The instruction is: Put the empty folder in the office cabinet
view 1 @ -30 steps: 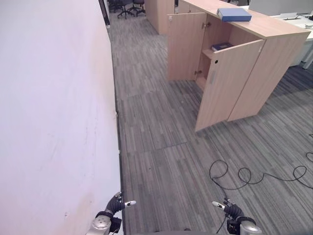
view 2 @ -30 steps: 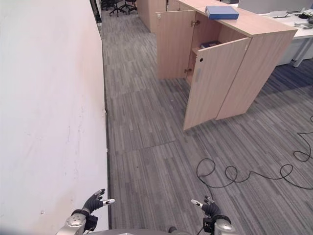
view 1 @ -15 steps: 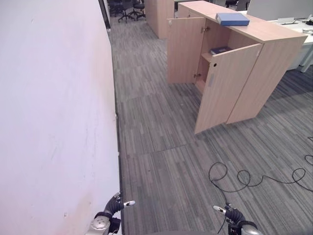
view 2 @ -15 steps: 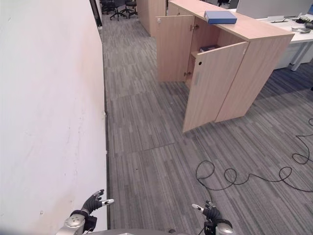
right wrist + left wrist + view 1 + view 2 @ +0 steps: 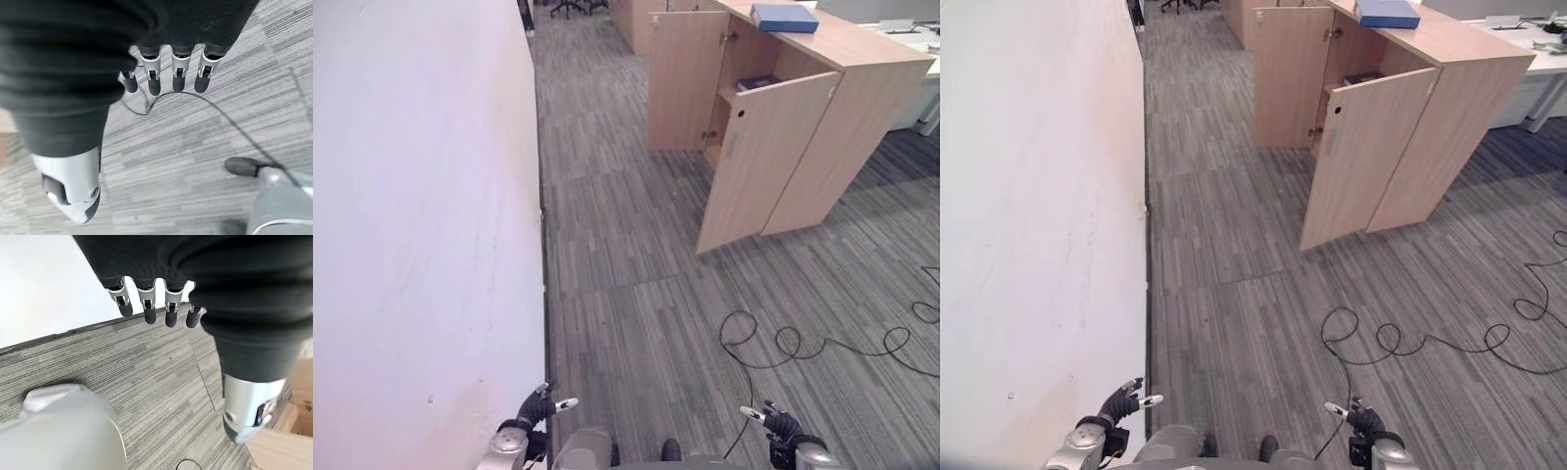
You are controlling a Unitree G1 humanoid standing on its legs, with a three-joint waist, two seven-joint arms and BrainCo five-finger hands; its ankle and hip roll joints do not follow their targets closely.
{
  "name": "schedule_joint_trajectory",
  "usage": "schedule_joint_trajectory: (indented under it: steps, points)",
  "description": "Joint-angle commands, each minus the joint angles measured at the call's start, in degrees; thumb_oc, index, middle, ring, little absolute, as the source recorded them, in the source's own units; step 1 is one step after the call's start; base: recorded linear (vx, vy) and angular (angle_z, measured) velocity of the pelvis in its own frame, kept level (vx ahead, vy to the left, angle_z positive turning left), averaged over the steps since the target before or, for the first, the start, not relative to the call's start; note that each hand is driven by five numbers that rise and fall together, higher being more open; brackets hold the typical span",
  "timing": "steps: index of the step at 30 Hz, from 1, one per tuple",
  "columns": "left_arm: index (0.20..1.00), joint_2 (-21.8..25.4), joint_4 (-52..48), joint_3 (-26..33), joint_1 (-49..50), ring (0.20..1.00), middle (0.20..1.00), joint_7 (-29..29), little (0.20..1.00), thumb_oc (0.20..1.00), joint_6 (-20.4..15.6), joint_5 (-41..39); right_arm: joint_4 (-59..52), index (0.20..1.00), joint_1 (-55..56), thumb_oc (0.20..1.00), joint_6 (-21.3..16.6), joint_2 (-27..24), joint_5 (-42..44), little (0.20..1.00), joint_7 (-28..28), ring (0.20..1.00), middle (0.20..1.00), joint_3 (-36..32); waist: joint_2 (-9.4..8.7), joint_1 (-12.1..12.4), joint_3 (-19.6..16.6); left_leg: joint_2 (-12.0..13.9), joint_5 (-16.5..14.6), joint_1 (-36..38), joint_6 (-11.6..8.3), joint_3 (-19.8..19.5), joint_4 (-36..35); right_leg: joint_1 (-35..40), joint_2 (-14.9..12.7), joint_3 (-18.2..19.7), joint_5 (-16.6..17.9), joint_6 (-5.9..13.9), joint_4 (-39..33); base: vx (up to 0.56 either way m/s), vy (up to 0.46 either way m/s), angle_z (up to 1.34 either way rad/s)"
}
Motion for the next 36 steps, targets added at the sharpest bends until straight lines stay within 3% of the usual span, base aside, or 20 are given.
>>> schedule_joint_trajectory:
  steps: [1,8,11,13,15,17,19,20,21,22,24,25,26,27,30,32,33,34,35,36]
  points:
    - [1.000,1.5,-2.1,0.5,-1.4,1.000,1.000,0.6,1.000,1.000,-1.5,-1.5,-0.7,1.000,-1.1,1.000,-0.8,-2.8,2.8,1.000,-0.3,1.000,1.000,-0.1,1.33,2.2,-0.2,2.1,8.7,-6.0,0.30,0.7,-5.9,4.7,-0.1,1.7,-9.1,6.90,4.9,0.15,0.015,-0.15]
    - [1.000,1.9,-0.3,1.1,-1.5,1.000,1.000,1.2,1.000,1.000,-1.4,-1.7,0.2,1.000,-2.0,1.000,-0.7,-2.1,4.0,1.000,-1.0,1.000,1.000,0.2,1.09,4.5,-0.2,3.6,12.5,-11.3,-0.32,3.3,-13.9,10.5,0.5,5.6,-13.8,6.49,5.2,0.29,0.047,-0.14]
    - [1.000,1.8,1.1,2.1,-0.3,1.000,1.000,1.1,1.000,1.000,-1.2,-1.2,0.7,1.000,-2.1,1.000,-0.2,-1.8,2.3,1.000,-1.0,1.000,1.000,0.7,1.07,6.4,-1.4,5.9,14.8,-13.3,-1.27,3.8,-13.3,14.9,-0.8,8.1,-15.8,7.12,3.8,0.46,0.171,-0.61]
    - [1.000,2.0,2.0,2.7,0.1,1.000,1.000,1.1,1.000,1.000,-1.2,-1.2,1.0,1.000,-2.3,1.000,-0.1,-1.5,2.0,1.000,-0.6,1.000,1.000,1.0,0.82,7.1,-2.1,6.1,14.4,-12.5,-1.08,3.8,-14.0,15.1,-1.3,8.8,-16.0,7.57,3.9,0.25,0.129,-0.20]
    - [1.000,2.3,3.1,3.2,0.3,1.000,1.000,1.2,1.000,1.000,-1.1,-0.8,0.9,1.000,-2.1,1.000,-0.1,-0.4,1.4,1.000,-0.5,1.000,1.000,1.0,0.27,7.4,-3.9,6.9,17.5,-11.7,-1.45,3.5,-13.4,15.4,-3.0,9.4,-16.7,8.74,4.0,0.42,0.281,-0.15]
    - [1.000,2.5,3.3,3.4,0.4,1.000,1.000,1.3,1.000,1.000,-1.3,-0.8,0.8,1.000,-2.1,1.000,-0.1,0.0,1.3,1.000,-0.4,1.000,1.000,1.2,-0.34,7.7,-4.6,6.7,17.6,-11.8,-1.06,3.8,-13.0,15.0,-3.8,9.6,-16.8,9.26,4.6,0.34,0.242,0.11]
    - [1.000,3.0,3.3,3.3,0.1,1.000,1.000,1.1,1.000,1.000,-1.3,-0.1,1.0,1.000,-2.1,1.000,-0.1,0.7,0.8,1.000,-0.3,1.000,1.000,0.9,-1.81,7.8,-6.1,5.2,16.5,-11.7,0.21,4.6,-11.6,13.1,-5.9,9.5,-14.0,11.73,7.1,0.32,0.237,-0.09]
    - [1.000,3.1,3.3,3.3,0.1,1.000,1.000,1.1,1.000,1.000,-1.3,-0.1,1.0,1.000,-2.1,1.000,-0.1,0.8,0.8,1.000,-0.3,1.000,1.000,0.9,-1.93,7.8,-6.2,5.1,16.5,-11.8,0.25,4.6,-11.5,13.0,-6.0,9.5,-14.0,11.78,7.1,0.28,0.224,-0.07]
    - [1.000,3.4,3.2,2.7,-0.3,1.000,1.000,0.8,1.000,1.000,-1.2,0.6,0.8,1.000,-2.3,1.000,-0.1,1.1,0.8,1.000,-0.2,1.000,1.000,0.7,-3.19,7.8,-7.0,3.5,14.5,-11.5,1.63,5.7,-10.8,11.0,-7.4,9.8,-8.4,13.89,10.8,0.26,0.214,0.00]
    - [1.000,3.5,2.9,2.3,-0.4,1.000,1.000,0.7,1.000,1.000,-1.2,0.8,0.5,1.000,-2.5,1.000,-0.2,1.1,1.1,1.000,-0.2,1.000,1.000,0.6,-3.41,7.6,-7.0,2.8,13.6,-10.9,2.24,6.0,-10.9,9.8,-7.4,10.1,-5.2,14.71,13.7,0.30,0.290,0.01]
    - [1.000,4.3,1.5,1.7,-1.3,1.000,1.000,0.5,1.000,1.000,-1.2,0.4,-0.7,1.000,-3.9,1.000,-0.5,1.1,1.5,1.000,-0.3,1.000,1.000,0.4,-2.45,7.2,-6.0,2.9,12.1,-9.3,3.74,7.0,-11.7,3.9,-6.9,10.3,4.0,16.98,24.1,0.12,0.215,-0.13]
    - [1.000,4.6,0.3,1.1,-1.9,1.000,1.000,0.5,1.000,1.000,-1.2,0.0,-1.2,1.000,-4.6,1.000,-0.6,1.0,1.9,1.000,-0.3,1.000,1.000,0.2,-1.60,6.3,-5.1,2.9,11.2,-8.3,4.33,7.2,-12.3,1.1,-6.8,8.7,5.9,17.86,29.7,0.06,0.138,-0.31]
    - [1.000,4.6,0.3,1.1,-1.9,1.000,1.000,0.5,1.000,1.000,-1.2,0.0,-1.2,1.000,-4.6,1.000,-0.6,1.0,1.9,1.000,-0.3,1.000,1.000,0.2,-1.62,6.3,-5.1,2.9,11.2,-8.4,4.33,7.2,-12.3,1.0,-6.8,8.7,5.9,17.86,29.8,0.15,0.198,-0.20]
    - [1.000,4.7,-1.7,0.5,-2.4,1.000,1.000,0.6,1.000,1.000,-1.3,-0.4,-1.7,1.000,-5.3,1.000,-1.0,1.1,2.5,1.000,-0.6,1.000,1.000,-0.2,0.52,5.2,-4.2,3.6,9.9,-6.3,5.27,7.3,-13.1,-2.4,-6.0,6.6,7.1,18.43,35.6,0.12,0.129,0.04]
    - [1.000,4.4,-2.1,0.3,-3.0,1.000,1.000,0.7,1.000,1.000,-1.3,-0.4,-1.5,1.000,-5.3,1.000,-1.1,1.5,3.1,1.000,-0.9,1.000,1.000,-1.0,1.67,3.5,-3.2,2.7,8.6,-2.0,6.06,7.1,-15.3,-6.9,-6.2,4.8,4.7,17.55,39.5,0.26,0.189,0.06]
    - [1.000,4.2,-3.3,0.3,-3.5,1.000,1.000,0.6,1.000,1.000,-1.3,-0.7,-0.5,1.000,-4.0,1.000,-0.9,1.3,3.2,1.000,-1.3,1.000,1.000,-2.1,3.09,0.9,-1.2,2.3,4.9,4.9,5.19,9.0,-16.8,-11.9,-8.5,-6.1,-2.9,15.01,29.3,0.47,0.116,-0.30]
    - [1.000,4.2,-3.3,0.3,-3.5,1.000,1.000,0.6,1.000,1.000,-1.3,-0.7,-0.5,1.000,-4.0,1.000,-0.9,1.3,3.2,1.000,-1.3,1.000,1.000,-2.0,3.10,0.9,-1.2,2.3,4.9,4.9,5.19,8.9,-16.8,-11.8,-8.5,-6.2,-2.9,15.01,29.2,0.43,-0.027,-0.33]
    - [1.000,4.1,-3.6,0.0,-3.4,1.000,1.000,0.4,1.000,1.000,-1.1,-0.4,-0.1,1.000,-3.5,1.000,-0.7,1.1,3.0,1.000,-1.6,1.000,1.000,-2.5,2.79,-0.3,-0.7,2.0,2.6,8.3,4.73,10.5,-17.6,-15.9,-9.1,-11.2,-1.6,14.13,22.8,0.48,-0.077,-0.15]
    - [1.000,3.9,-3.4,0.1,-3.4,1.000,1.000,0.5,1.000,1.000,-0.9,0.1,0.5,1.000,-3.0,1.000,-0.7,0.9,3.4,1.000,-2.1,1.000,1.000,-3.1,2.14,-1.9,-0.1,1.3,0.2,11.9,3.93,11.9,-18.1,-18.3,-10.0,-16.0,1.9,14.47,16.2,0.49,-0.075,-0.49]
    - [1.000,3.9,-3.4,0.1,-3.4,1.000,1.000,0.5,1.000,1.000,-0.9,0.1,0.4,1.000,-2.9,1.000,-0.7,0.9,3.4,1.000,-2.1,1.000,1.000,-3.1,2.32,-1.9,0.0,1.5,0.0,12.1,3.88,11.9,-18.1,-17.9,-9.7,-16.1,2.1,14.52,15.7,0.37,-0.091,-0.59]
